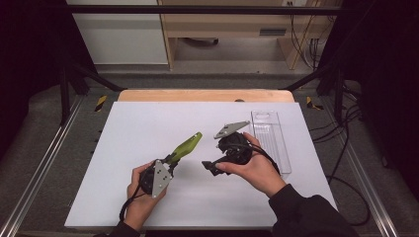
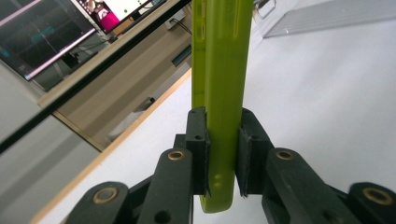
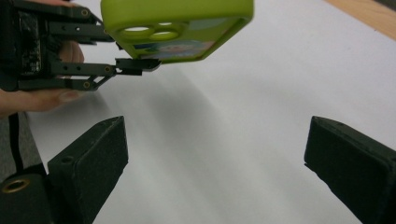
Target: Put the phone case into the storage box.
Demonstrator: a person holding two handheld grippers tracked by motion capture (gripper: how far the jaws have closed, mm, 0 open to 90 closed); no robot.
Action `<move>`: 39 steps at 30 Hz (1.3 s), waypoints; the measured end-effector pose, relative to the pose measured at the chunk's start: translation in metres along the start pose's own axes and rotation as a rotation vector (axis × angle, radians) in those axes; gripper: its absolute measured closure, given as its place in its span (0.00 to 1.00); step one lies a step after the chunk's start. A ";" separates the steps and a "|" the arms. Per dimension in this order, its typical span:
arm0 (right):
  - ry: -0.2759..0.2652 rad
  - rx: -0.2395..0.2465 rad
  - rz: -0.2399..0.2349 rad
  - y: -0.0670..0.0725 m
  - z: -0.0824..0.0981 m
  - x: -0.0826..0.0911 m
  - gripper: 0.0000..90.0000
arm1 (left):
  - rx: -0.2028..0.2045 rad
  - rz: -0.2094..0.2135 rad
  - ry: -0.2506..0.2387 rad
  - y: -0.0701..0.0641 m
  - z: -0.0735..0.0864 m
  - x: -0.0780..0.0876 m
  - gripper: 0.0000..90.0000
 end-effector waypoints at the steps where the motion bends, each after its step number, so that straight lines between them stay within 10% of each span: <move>1: -0.016 -0.007 -0.002 -0.001 -0.001 0.001 0.07 | 0.000 0.000 0.000 0.000 0.000 0.000 0.86; 8: -0.133 -0.086 -0.033 -0.011 -0.007 0.012 0.07 | 0.123 0.005 -0.031 0.006 0.001 0.003 0.86; 39: -0.411 -0.195 0.018 -0.004 0.025 0.004 0.05 | 0.343 0.090 -0.135 0.002 -0.013 0.013 0.86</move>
Point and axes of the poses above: each handheld gripper's, and its own axes: x roughly backward along the jaws, z roughly out of its underside, y roughly to its left, the point moved 10 cm from there along -x, roughly forward along the jaws, and after that the axes turned 15 degrees about -x, right-handed, at the moved point
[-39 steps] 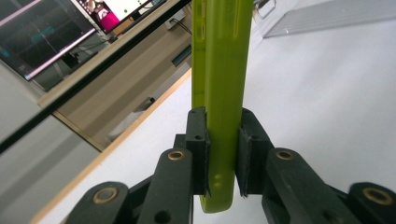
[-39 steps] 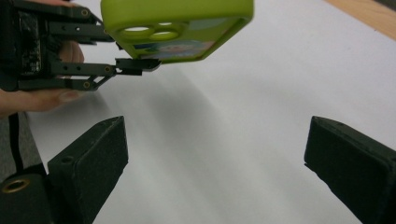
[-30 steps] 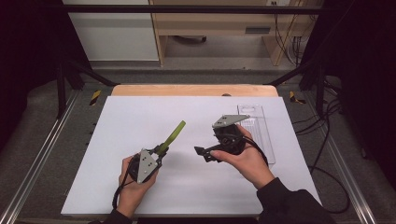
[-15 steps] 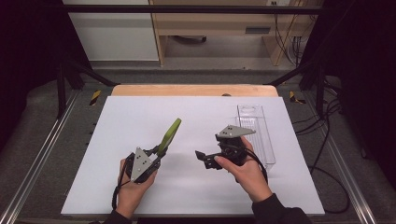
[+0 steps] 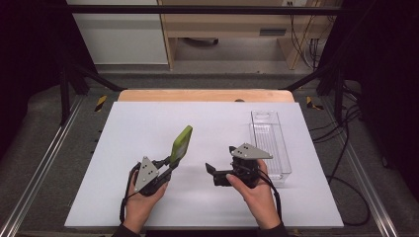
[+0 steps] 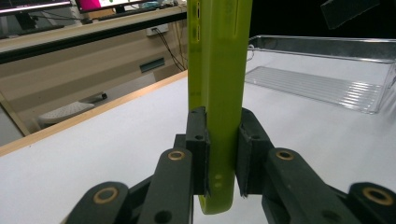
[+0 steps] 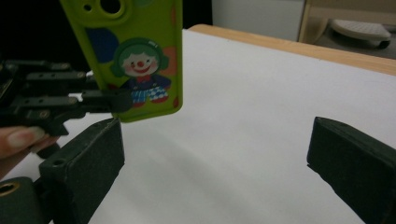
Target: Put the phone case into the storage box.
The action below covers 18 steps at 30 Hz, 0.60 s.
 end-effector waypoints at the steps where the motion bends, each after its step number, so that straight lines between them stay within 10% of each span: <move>1: -0.014 -0.008 -0.007 0.000 -0.001 0.001 0.05 | 0.023 0.012 -0.012 -0.001 -0.001 0.000 0.86; 18: -0.109 -0.075 -0.004 0.001 0.005 -0.002 0.04 | 0.152 0.098 -0.072 -0.018 -0.007 -0.006 0.86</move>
Point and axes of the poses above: each handheld gripper's, and its own axes: x roughly backward along the jaws, z roughly out of its underside, y roughly to its left, the point moved 10 cm from there along -x, roughly forward along the jaws, and after that the axes turned 15 degrees about -x, right-handed, at the moved point
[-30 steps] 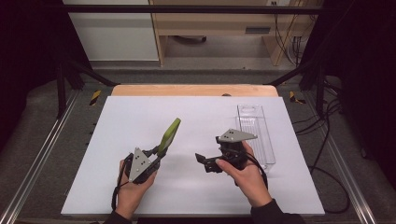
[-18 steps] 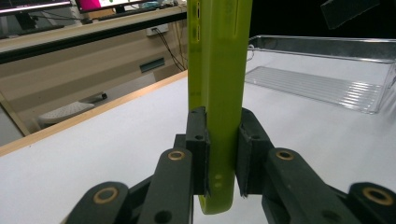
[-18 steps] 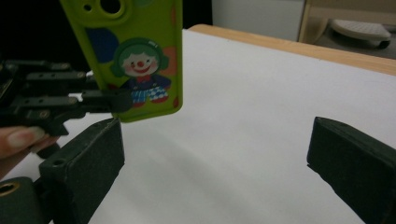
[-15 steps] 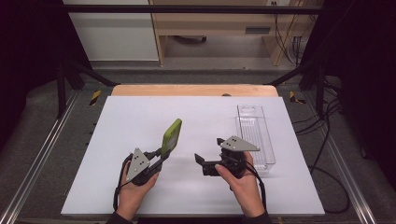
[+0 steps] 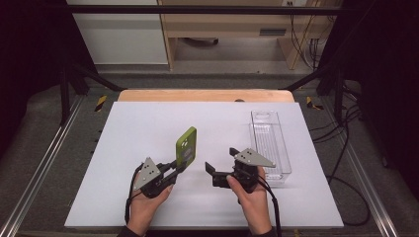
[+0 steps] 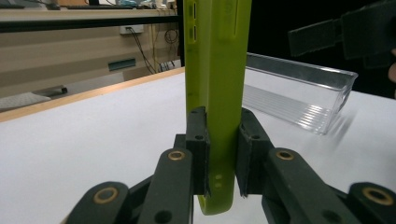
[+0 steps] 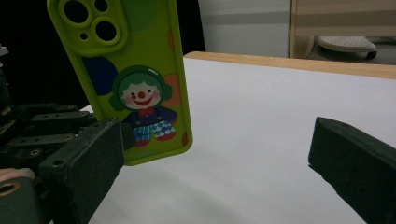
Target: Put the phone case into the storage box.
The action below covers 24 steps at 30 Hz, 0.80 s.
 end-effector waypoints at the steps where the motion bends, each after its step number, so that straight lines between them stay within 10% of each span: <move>1: 0.001 -0.001 -0.003 0.000 0.001 -0.001 0.04 | 0.014 0.008 -0.005 -0.001 0.000 0.000 0.86; 24: -0.075 0.001 -0.026 0.014 0.002 -0.005 0.04 | 0.061 0.109 -0.001 -0.022 0.000 -0.009 0.86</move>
Point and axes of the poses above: each handheld gripper's, and its own axes: x roughly backward along the jaws, z roughly out of its underside, y roughly to its left, the point moved 10 cm from there along -x, roughly forward along the jaws, and after that the axes turned 15 degrees about -x, right-handed, at the moved point
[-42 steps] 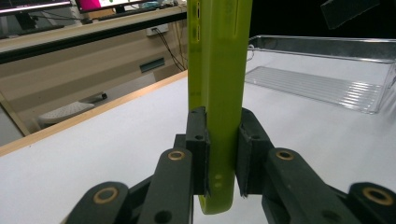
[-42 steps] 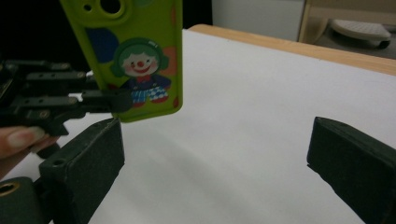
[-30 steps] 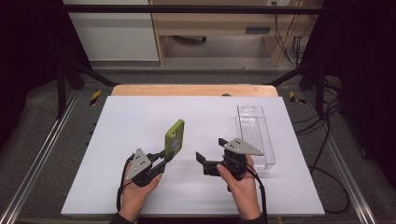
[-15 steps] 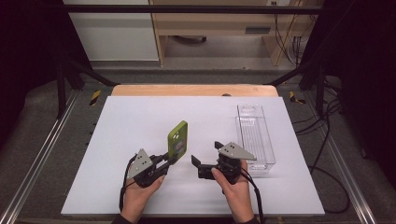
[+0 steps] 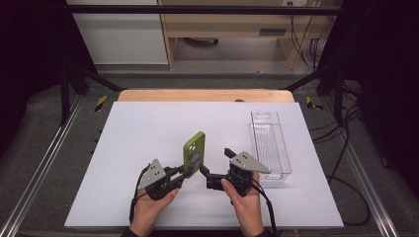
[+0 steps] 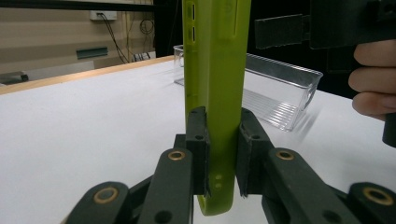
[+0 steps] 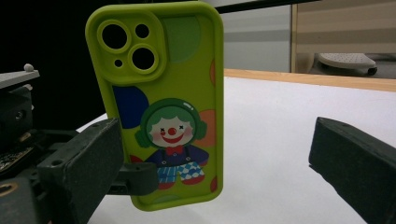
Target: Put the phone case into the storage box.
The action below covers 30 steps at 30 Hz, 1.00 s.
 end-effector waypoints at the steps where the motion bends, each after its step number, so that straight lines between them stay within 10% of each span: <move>1: -0.001 -0.004 -0.002 0.001 0.000 0.000 0.04 | 0.000 0.000 0.000 0.000 0.000 0.000 0.86; 30: -0.009 -0.007 -0.041 0.013 0.004 -0.006 0.04 | -0.010 0.088 0.024 -0.020 0.003 -0.010 0.86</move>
Point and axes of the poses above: each handheld gripper's, and its own axes: x roughly backward along the jaws, z roughly out of its underside, y roughly to its left, the point moved 10 cm from there along -x, roughly forward along the jaws, and after that the axes turned 15 degrees about -x, right-handed, at the moved point
